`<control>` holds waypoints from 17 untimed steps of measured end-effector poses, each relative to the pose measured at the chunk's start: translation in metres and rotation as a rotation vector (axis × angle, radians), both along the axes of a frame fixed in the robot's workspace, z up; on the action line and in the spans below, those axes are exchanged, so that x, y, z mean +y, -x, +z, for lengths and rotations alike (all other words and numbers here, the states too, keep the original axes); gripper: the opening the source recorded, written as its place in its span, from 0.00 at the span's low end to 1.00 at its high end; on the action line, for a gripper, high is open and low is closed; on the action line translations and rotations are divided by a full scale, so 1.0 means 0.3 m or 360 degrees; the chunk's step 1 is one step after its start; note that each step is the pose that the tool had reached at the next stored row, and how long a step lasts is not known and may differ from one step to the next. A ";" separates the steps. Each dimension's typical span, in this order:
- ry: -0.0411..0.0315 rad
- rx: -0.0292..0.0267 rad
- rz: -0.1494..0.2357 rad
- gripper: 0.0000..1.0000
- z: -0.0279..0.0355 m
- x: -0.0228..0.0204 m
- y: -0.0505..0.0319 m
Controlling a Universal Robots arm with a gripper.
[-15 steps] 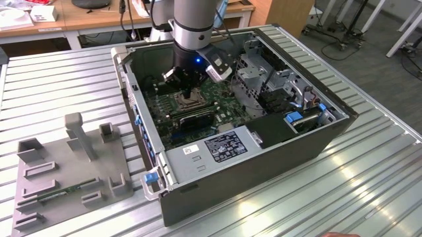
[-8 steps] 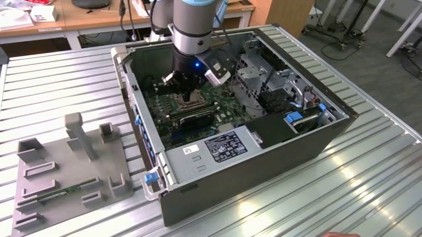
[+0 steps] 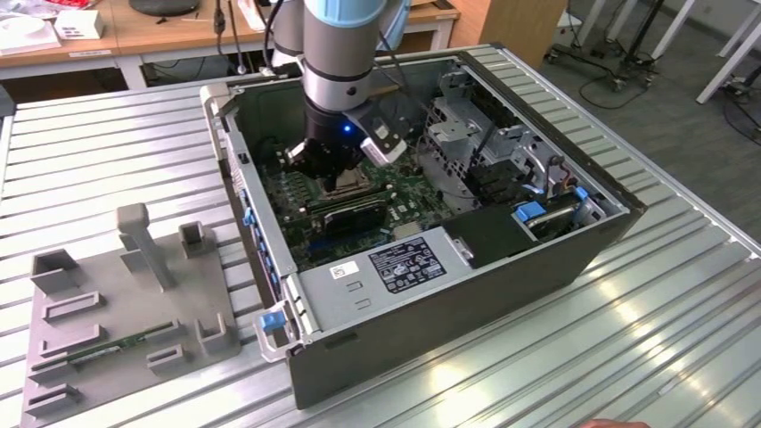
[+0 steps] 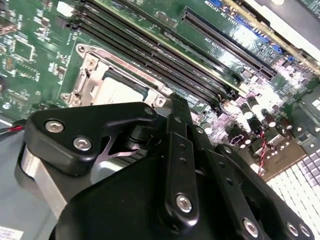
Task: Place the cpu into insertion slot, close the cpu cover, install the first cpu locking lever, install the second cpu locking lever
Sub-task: 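Install the second cpu locking lever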
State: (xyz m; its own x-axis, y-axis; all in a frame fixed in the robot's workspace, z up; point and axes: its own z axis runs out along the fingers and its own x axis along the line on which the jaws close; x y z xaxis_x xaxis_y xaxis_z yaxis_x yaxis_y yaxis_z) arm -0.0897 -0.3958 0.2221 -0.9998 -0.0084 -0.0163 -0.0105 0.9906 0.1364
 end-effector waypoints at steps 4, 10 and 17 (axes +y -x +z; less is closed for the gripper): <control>0.0000 0.00000 0.0000 0.11 -0.024 0.000 0.004; 0.0000 -0.00001 0.0000 0.11 -0.056 0.000 0.009; -0.0008 0.00001 0.0000 0.11 -0.064 0.000 0.014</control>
